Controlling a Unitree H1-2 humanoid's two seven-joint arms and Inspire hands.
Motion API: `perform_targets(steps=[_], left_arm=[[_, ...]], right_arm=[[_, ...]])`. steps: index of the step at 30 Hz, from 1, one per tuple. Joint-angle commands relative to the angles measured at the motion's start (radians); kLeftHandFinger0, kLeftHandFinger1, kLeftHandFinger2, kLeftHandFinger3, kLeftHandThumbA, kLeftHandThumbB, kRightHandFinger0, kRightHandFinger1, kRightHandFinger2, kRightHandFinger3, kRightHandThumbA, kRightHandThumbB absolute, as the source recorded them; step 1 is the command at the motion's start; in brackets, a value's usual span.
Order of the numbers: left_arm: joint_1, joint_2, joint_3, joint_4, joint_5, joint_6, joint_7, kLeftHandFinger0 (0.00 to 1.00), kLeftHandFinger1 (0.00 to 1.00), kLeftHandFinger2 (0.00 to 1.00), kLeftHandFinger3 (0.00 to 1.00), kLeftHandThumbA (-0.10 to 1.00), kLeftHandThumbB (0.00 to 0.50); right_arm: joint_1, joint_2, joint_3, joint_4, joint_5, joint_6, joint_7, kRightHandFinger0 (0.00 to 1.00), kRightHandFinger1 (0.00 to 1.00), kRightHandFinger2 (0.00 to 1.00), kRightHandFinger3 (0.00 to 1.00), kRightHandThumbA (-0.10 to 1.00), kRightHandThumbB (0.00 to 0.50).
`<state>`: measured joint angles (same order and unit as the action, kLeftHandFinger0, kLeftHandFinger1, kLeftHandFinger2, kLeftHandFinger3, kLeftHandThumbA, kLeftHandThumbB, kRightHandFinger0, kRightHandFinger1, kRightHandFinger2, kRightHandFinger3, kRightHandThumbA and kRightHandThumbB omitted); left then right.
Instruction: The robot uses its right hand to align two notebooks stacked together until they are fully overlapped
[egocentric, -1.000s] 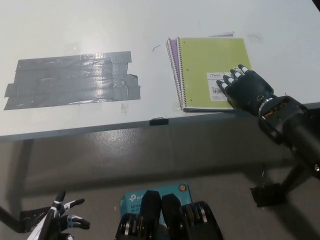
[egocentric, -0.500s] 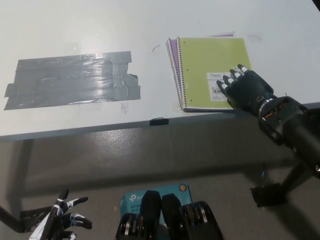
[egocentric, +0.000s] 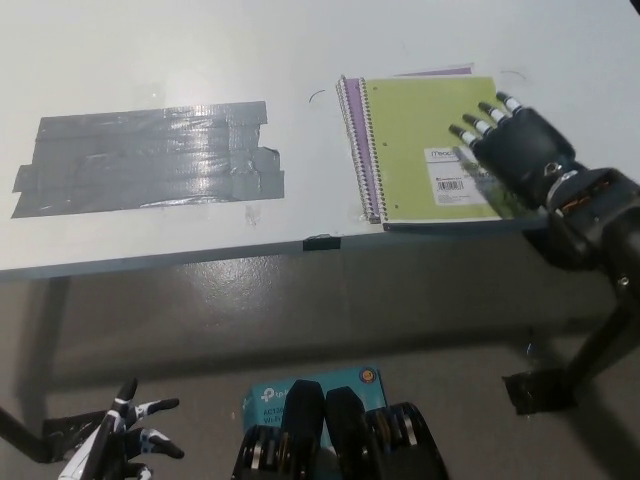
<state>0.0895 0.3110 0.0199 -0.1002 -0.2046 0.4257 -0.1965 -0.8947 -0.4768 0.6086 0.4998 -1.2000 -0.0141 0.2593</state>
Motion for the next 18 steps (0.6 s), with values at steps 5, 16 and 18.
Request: perform_targets(steps=[5, 16, 18], left_arm=[[0.008, 0.005, 0.004, -0.028, 0.010, -0.011, -0.009, 0.63, 0.51, 0.42, 0.82, 1.00, 0.412], [0.016, -0.009, -0.001, -0.022, 0.010, -0.022, -0.006, 0.59, 0.49, 0.40, 0.78, 1.00, 0.447], [0.015, -0.010, -0.001, -0.021, 0.007, -0.023, -0.009, 0.60, 0.49, 0.38, 0.78, 1.00, 0.450]], right_arm=[[-0.056, 0.029, -0.095, -0.014, 0.034, 0.006, -0.241, 1.00, 1.00, 1.00, 1.00, 0.82, 0.143], [0.041, 0.182, -0.206, -0.062, 0.085, 0.195, -0.146, 1.00, 1.00, 1.00, 1.00, 0.95, 0.168], [0.053, 0.204, -0.216, -0.058, 0.082, 0.236, -0.137, 1.00, 1.00, 1.00, 1.00, 0.99, 0.193]])
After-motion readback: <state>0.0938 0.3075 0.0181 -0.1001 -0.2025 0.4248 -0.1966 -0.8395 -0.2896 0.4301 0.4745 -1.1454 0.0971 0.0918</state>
